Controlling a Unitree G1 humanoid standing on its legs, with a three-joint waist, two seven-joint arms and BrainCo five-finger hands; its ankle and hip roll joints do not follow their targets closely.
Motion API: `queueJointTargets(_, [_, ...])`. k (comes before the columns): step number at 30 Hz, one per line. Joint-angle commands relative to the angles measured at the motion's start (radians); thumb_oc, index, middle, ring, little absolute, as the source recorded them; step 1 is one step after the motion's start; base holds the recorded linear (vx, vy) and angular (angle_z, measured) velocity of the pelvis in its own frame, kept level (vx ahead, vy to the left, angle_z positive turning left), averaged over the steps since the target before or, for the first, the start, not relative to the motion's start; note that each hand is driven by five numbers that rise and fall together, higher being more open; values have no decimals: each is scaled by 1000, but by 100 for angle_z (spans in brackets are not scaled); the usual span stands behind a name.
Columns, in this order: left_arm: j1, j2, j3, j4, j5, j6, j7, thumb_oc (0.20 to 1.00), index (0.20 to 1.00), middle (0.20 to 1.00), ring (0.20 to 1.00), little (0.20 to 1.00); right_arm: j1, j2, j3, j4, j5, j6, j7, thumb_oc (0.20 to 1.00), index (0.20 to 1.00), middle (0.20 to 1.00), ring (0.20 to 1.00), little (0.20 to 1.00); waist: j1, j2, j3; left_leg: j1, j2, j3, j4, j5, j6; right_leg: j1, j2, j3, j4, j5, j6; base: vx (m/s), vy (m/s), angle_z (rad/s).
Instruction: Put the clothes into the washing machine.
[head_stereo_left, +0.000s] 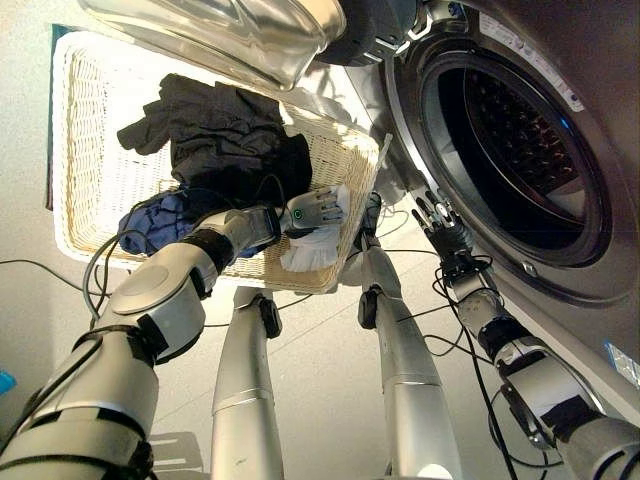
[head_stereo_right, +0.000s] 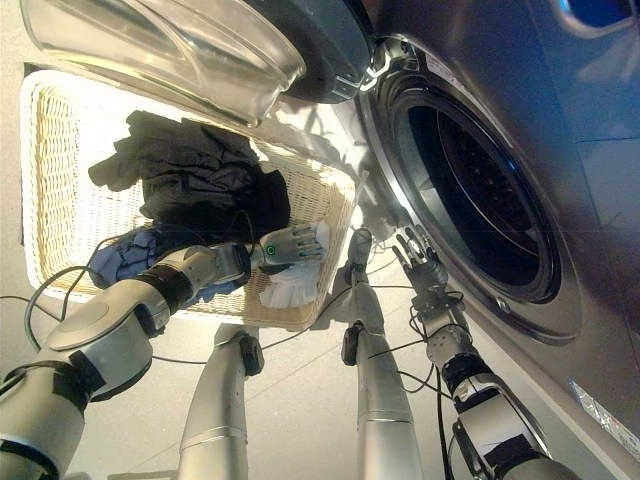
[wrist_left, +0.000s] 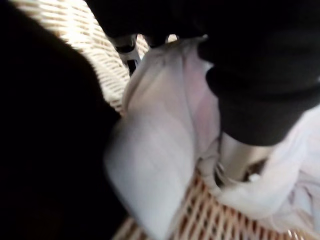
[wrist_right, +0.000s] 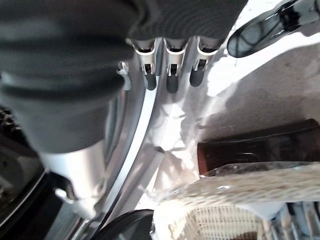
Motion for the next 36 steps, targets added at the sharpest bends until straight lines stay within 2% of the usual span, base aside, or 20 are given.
queueJointTargets(1, [48, 21, -14, 105, 64, 47, -132, 200, 200, 200, 200, 200, -23, 4, 4, -13, 30, -38, 25, 1000, 1000, 1000, 1000, 1000, -30, 43, 32, 41, -59, 27, -208, 124, -60, 7, 16, -10, 89, -51, 170, 0, 0, 0])
queueJointTargets(8, [41, 24, -1, 85, -33, 22, -32, 200, 200, 200, 200, 200, -24, -3, 5, -26, 19, -29, 14, 1000, 1000, 1000, 1000, 1000, -22, 50, 32, 89, -58, 36, -206, 120, -60, 50, 10, -21, 101, -64, 166, 0, 0, 0])
queueJointTargets(13, [37, 33, 30, 75, -244, 28, 41, 200, 200, 200, 200, 200, -26, -21, 14, -43, -10, -16, -13, 1000, 1000, 1000, 1000, 1000, -11, 56, 32, 133, -55, 41, -181, 112, -59, 89, -1, -33, 138, -84, 160, -12, 20, 0])
queueJointTargets(16, [40, 40, 48, 66, -313, 23, 67, 200, 200, 200, 200, 200, -21, -27, 21, -56, -27, -16, -28, 1000, 1000, 1000, 1000, 1000, -7, 59, 32, 150, -56, 42, -177, 110, -60, 106, -4, -37, 144, -91, 157, -9, 11, 0])
queueJointTargets(18, [68, 69, 86, 60, -403, -6, 127, 200, 200, 200, 200, 200, -3, -39, 24, -93, -62, 6, -74, 1000, 1000, 1000, 1000, 1000, 3, 65, 32, 208, -58, 43, -175, 106, -60, 158, -9, -48, 157, -108, 150, -24, 52, 1])
queueJointTargets(21, [88, 79, 110, 62, -437, -27, 154, 200, 200, 200, 200, 200, 8, -47, 23, -103, -73, 22, -86, 1000, 1000, 1000, 1000, 1000, 7, 67, 32, 235, -59, 45, -177, 105, -58, 184, -13, -53, 159, -116, 147, -10, 26, 0])
queueJointTargets(22, [114, 87, 140, 61, -513, -46, 172, 200, 200, 200, 200, 200, 22, -52, 21, -112, -96, 32, -96, 1000, 1000, 1000, 1000, 1000, 12, 71, 32, 265, -59, 48, -181, 103, -56, 211, -17, -57, 161, -124, 145, -9, 25, -4])
queueJointTargets(25, [144, 88, 176, 60, -603, -73, 196, 200, 200, 200, 200, 200, 37, -48, 26, -119, -124, 31, -106, 1000, 1000, 1000, 1000, 1000, 17, 73, 32, 290, -60, 46, -183, 101, -55, 235, -20, -61, 163, -132, 143, 0, 0, 0])
queueJointTargets(29, [206, 92, 271, 38, -740, -133, 229, 200, 200, 200, 200, 200, 61, -45, 38, -141, -250, 24, -144, 1000, 1000, 1000, 1000, 1000, 31, 76, 32, 332, -65, 37, -184, 94, -50, 278, -27, -69, 165, -147, 140, -8, -2, 2])
queueJointTargets(32, [274, 78, 379, 13, -792, -198, 240, 200, 200, 200, 200, 200, 76, -42, 68, -169, -467, 17, -212, 1000, 1000, 1000, 1000, 1000, 41, 76, 32, 366, -73, 24, -181, 85, -45, 316, -31, -76, 165, -158, 137, 2, 1, 1])
queueJointTargets(36, [321, 57, 461, -19, -800, -263, 253, 200, 200, 200, 200, 200, 61, -49, 117, -175, -725, 36, -268, 1000, 1000, 1000, 1000, 1000, 57, 78, 32, 382, -80, 13, -174, 79, -38, 335, -39, -83, 169, -162, 133, 2, -7, 7])
